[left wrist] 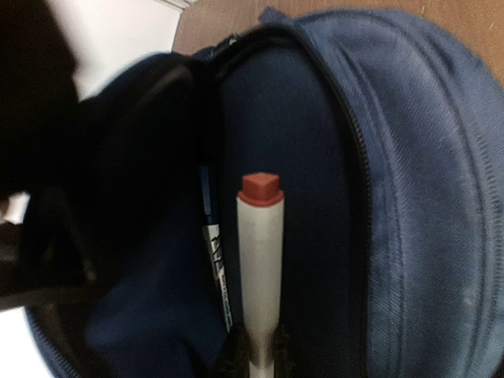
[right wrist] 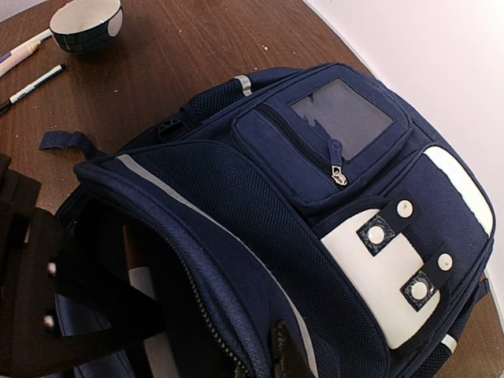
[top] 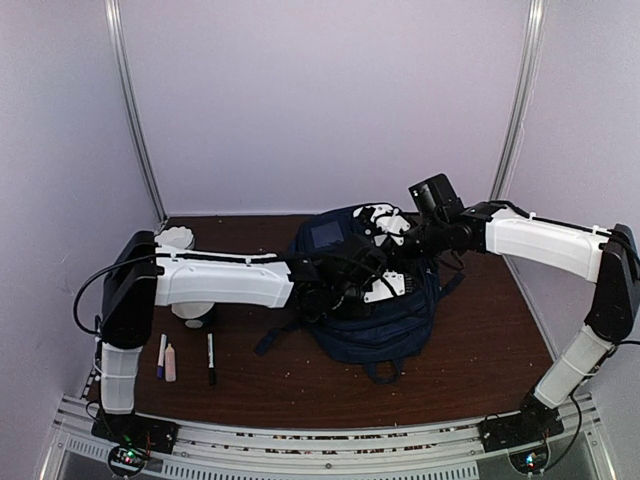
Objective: Pack the student bag
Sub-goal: Place the pen in the upper front pocket of the bag.
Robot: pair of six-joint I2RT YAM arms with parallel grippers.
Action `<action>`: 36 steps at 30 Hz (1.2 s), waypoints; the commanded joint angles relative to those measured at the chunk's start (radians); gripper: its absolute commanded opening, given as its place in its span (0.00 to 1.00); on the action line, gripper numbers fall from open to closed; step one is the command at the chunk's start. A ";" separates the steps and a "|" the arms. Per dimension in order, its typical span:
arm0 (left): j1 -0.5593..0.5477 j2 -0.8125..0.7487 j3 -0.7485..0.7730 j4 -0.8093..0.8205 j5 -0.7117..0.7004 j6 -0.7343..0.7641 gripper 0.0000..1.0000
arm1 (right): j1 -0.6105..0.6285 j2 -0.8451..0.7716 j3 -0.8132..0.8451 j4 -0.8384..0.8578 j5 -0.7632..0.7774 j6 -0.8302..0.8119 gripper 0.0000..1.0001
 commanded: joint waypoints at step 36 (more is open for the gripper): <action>0.037 0.153 0.195 0.109 -0.162 0.083 0.29 | -0.003 -0.001 0.033 0.024 -0.049 0.035 0.09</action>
